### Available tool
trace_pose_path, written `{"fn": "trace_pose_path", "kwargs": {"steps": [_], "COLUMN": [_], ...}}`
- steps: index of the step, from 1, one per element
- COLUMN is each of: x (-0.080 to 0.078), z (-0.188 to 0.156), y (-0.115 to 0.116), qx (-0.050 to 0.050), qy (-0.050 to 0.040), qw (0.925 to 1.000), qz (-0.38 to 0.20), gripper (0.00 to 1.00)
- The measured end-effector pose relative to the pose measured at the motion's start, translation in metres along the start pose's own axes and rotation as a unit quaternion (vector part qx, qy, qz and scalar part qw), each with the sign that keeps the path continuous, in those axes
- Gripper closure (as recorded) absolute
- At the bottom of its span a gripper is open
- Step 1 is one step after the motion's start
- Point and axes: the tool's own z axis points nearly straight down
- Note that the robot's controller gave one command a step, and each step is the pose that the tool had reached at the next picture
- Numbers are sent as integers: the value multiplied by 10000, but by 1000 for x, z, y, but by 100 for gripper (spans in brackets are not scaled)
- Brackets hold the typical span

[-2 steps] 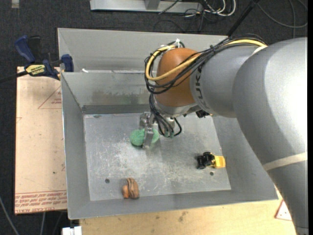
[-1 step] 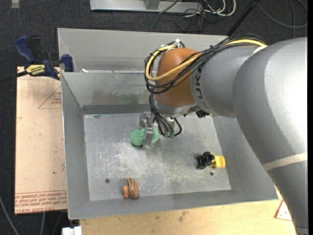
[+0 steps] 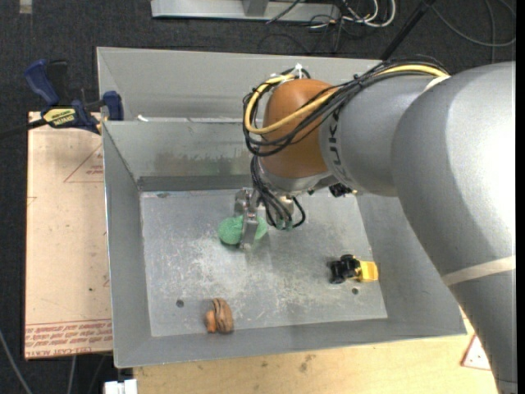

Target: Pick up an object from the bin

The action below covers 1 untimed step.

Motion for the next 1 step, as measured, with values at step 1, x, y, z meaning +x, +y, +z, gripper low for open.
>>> {"fn": "trace_pose_path", "kwargs": {"steps": [1], "x": [0], "z": [-6], "y": [0], "qx": [3], "qy": [18], "qw": [10000], "qz": [0], "gripper": [100]}}
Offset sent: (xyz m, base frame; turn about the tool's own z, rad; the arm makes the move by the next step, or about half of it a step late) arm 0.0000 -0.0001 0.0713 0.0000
